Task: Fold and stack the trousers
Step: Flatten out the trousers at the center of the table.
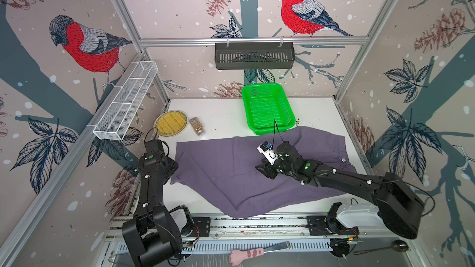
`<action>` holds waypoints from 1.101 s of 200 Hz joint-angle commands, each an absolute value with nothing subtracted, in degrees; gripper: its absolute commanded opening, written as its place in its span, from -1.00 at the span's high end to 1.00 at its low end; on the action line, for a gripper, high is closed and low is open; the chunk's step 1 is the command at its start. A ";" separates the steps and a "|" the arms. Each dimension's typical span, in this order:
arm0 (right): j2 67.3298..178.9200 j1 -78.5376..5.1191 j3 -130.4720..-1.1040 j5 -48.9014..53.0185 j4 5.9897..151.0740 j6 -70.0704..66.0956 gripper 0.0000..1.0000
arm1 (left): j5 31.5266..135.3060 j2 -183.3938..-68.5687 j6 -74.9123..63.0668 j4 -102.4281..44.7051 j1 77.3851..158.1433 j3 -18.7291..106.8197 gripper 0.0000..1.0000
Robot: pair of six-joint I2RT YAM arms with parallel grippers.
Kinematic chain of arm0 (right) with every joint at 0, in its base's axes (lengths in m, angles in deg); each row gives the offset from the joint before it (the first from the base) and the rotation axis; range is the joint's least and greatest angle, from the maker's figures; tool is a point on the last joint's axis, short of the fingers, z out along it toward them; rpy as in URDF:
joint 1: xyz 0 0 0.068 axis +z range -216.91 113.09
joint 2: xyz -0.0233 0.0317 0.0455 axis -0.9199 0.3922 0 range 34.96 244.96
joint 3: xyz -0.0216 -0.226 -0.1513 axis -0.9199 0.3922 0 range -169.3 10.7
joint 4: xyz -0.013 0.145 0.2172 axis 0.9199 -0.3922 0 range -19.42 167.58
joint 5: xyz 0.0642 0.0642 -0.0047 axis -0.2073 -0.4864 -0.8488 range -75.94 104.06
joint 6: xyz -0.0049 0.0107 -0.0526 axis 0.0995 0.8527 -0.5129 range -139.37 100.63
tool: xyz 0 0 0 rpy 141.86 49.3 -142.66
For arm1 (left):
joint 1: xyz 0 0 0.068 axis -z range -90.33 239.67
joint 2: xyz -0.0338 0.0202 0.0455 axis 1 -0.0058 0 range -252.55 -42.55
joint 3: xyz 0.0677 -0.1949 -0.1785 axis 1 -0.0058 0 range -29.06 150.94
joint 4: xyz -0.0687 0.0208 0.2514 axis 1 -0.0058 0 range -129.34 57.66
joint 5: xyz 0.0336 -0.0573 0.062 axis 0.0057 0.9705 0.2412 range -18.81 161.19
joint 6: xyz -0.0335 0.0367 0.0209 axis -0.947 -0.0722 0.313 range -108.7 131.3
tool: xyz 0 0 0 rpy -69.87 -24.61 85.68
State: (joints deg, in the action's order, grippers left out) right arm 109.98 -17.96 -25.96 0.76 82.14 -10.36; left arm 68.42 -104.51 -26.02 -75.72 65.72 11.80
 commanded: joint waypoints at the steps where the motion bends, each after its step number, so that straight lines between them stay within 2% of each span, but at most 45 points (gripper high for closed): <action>1: 109.36 -17.96 -25.60 0.71 82.96 -10.76 -0.06 | 69.41 -103.58 -31.47 -68.74 65.16 8.37 0.02; 42: 109.40 -17.87 -25.60 1.05 82.77 -10.76 -0.08 | 73.33 -109.89 -30.07 -65.09 65.15 6.06 0.04; 79: 110.12 -17.96 -25.68 1.13 82.68 -10.86 -0.08 | 74.56 -110.89 -29.37 -63.08 65.15 4.84 0.20; 115: 110.78 -17.96 -25.94 0.96 82.50 -10.97 -0.08 | 74.83 -110.44 -30.21 -64.02 65.15 4.59 0.74; 152: 111.21 -18.04 -26.21 2.34 82.41 -10.61 -0.08 | 71.46 -104.38 -31.36 -72.24 65.21 9.66 1.00; 185: 110.82 -18.19 -25.39 4.60 83.04 -9.72 -0.09 | 67.34 -95.90 -35.02 -81.08 65.15 13.76 1.00; 220: 109.69 -18.04 -24.46 5.87 83.41 -9.24 -0.10 | 55.41 -87.89 -42.43 -89.84 65.15 15.30 1.00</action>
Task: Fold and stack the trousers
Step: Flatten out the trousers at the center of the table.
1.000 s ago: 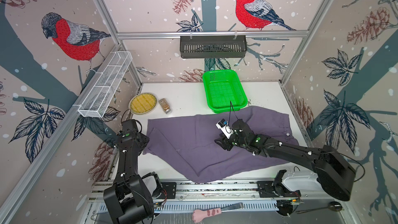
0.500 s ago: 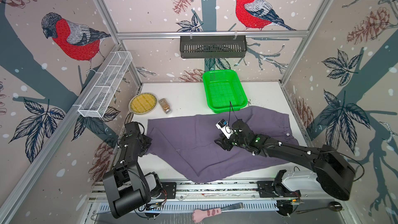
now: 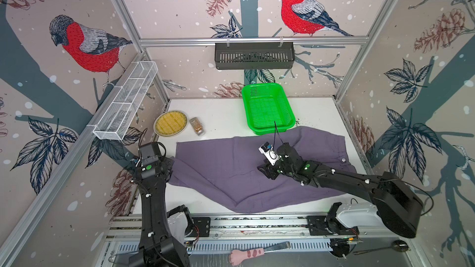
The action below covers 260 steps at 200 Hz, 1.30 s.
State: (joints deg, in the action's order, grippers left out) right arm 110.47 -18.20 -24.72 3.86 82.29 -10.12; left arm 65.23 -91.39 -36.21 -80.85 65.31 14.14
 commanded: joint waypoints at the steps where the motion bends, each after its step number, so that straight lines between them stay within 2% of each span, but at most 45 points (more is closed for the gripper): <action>1: 109.63 -18.04 -24.45 5.92 83.39 -9.25 -0.10 | 55.26 -87.72 -42.59 -90.01 65.15 15.35 1.00; 32: 108.76 -17.70 -24.21 6.81 83.07 -9.00 -0.10 | 51.21 -84.92 -45.99 -94.07 65.17 16.00 1.00; 65: 108.07 -17.34 -23.84 7.38 83.29 -8.92 -0.11 | 55.25 -84.98 -49.88 -93.10 65.16 9.10 0.98; 85: 107.57 -17.25 -23.49 7.67 83.08 -8.87 -0.11 | 52.38 -83.52 -52.00 -93.48 65.16 9.18 0.96; 103: 107.39 -16.91 -23.49 8.44 82.85 -8.74 -0.12 | 47.66 -82.90 -53.04 -95.35 65.19 11.08 0.67; 120: 107.25 -16.86 -23.40 9.53 83.06 -8.74 -0.13 | 45.47 -82.16 -53.29 -95.76 65.15 11.98 0.61; 148: 107.37 -17.64 -23.84 12.28 81.76 -7.99 -0.19 | 44.40 -80.63 -51.55 -95.43 65.21 15.32 0.38; 163: 107.63 -18.37 -24.18 13.62 80.98 -7.49 -0.22 | 43.27 -80.56 -50.27 -96.65 65.18 18.02 0.05; 182: 108.41 -19.26 -24.60 13.86 80.76 -7.16 -0.24 | 42.76 -80.35 -47.43 -96.26 65.15 20.16 0.02; 189: 108.65 -19.36 -24.79 13.40 80.81 -7.18 -0.24 | 43.89 -80.08 -45.90 -94.81 65.20 20.18 -0.17; 195: 109.00 -19.41 -24.89 12.63 80.91 -7.20 -0.24 | 45.83 -80.05 -44.65 -93.33 65.16 19.85 -0.23; 228: 111.41 -17.99 -24.95 5.84 83.15 -6.71 -0.24 | 59.55 -83.08 -40.25 -86.48 65.15 15.18 -0.24; 260: 116.65 -15.52 -26.12 4.42 82.41 -5.71 -0.19 | 69.41 -84.21 -40.03 -81.64 65.62 8.35 -0.19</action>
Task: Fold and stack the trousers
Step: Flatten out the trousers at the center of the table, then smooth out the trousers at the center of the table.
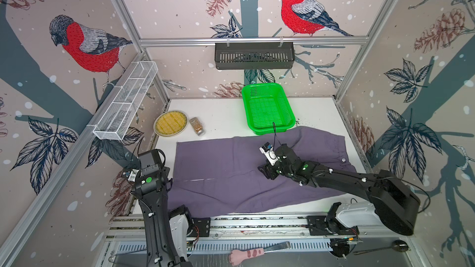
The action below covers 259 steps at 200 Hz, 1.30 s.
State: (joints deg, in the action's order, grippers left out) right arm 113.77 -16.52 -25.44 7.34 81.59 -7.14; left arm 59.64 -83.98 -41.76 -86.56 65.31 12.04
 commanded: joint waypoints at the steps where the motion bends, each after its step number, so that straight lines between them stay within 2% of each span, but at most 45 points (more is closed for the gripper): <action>1: 116.90 -15.51 -26.12 4.32 82.41 -5.64 -0.19 | 69.55 -84.26 -40.03 -81.47 65.69 8.23 -0.18; 64: 123.52 -12.01 -25.16 4.92 83.12 -3.29 -0.06 | 73.58 -88.13 -43.19 -71.14 72.26 -3.11 0.06; 93: 126.63 -11.77 -25.12 6.11 83.92 -3.21 -0.03 | 74.41 -91.88 -42.99 -66.10 72.53 -5.30 0.20; 175: 129.12 -16.21 -28.37 10.37 81.14 -5.93 -0.03 | 73.56 -101.46 -40.38 -57.19 72.51 -6.48 0.27; 233: 124.73 -17.52 -29.20 5.38 80.71 -6.48 -0.11 | 73.08 -110.88 -39.53 -53.26 72.53 -2.14 0.28; 259: 120.53 -20.20 -29.49 3.49 79.22 -6.00 -0.16 | 72.92 -111.36 -38.27 -54.19 72.53 0.06 0.26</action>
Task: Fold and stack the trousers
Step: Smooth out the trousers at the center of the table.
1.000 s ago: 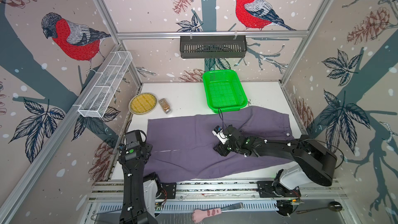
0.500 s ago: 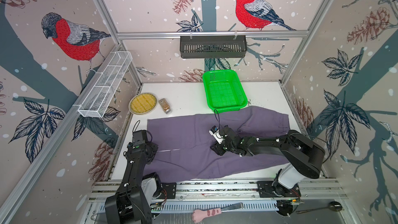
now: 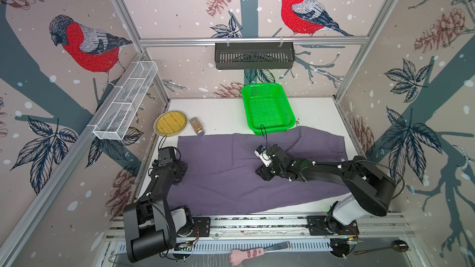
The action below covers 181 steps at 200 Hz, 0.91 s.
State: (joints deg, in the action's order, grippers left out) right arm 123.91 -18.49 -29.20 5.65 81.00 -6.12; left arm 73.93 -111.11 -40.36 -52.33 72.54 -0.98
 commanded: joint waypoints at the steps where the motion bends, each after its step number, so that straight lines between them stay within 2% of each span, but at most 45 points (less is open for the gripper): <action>1: 120.24 -20.35 -29.48 3.45 79.15 -5.96 -0.16 | 72.84 -111.23 -38.18 -54.21 72.53 0.13 0.26; 45: 111.06 -29.94 -28.45 4.70 71.65 -2.45 -0.21 | 73.50 -106.98 -36.94 -58.36 72.53 3.38 0.06; 91: 102.53 -50.06 -25.18 6.16 61.86 5.04 -0.33 | 77.86 -100.06 -32.48 -61.36 72.52 8.13 -0.15; 121: 100.21 -62.23 -21.82 7.98 58.99 11.50 -0.35 | 84.22 -99.69 -31.68 -56.21 73.13 7.51 -0.23; 148: 99.92 -68.22 -18.72 11.69 56.66 18.51 -0.36 | 85.92 -102.95 -30.03 -52.04 74.58 7.64 -0.25; 181: 98.42 -71.44 -13.97 17.95 54.67 24.36 -0.37 | 87.36 -106.19 -28.33 -48.90 74.81 7.98 -0.26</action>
State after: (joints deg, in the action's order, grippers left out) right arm 99.58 -70.05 -16.17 11.80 58.05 17.77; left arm 85.16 -104.83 -30.72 -53.21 74.59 7.65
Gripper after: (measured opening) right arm 0.682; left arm 0.631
